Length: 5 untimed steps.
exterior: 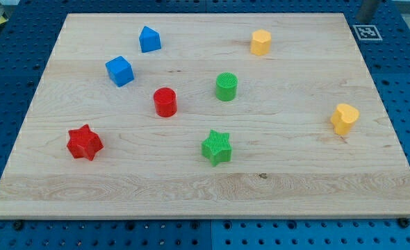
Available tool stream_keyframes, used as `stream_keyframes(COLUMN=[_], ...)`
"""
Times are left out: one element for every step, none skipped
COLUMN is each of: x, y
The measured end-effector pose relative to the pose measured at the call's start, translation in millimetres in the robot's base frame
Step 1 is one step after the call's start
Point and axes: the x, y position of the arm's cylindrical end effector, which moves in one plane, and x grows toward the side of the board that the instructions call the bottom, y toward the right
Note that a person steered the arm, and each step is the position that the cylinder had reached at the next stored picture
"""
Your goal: Push the blue cube to the bottom right of the blue triangle
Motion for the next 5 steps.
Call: stream_keyframes(x=[0.3,10.1,18.2,46.8,62.9], y=[0.0,-17.0,-31.6,-39.3,-48.9])
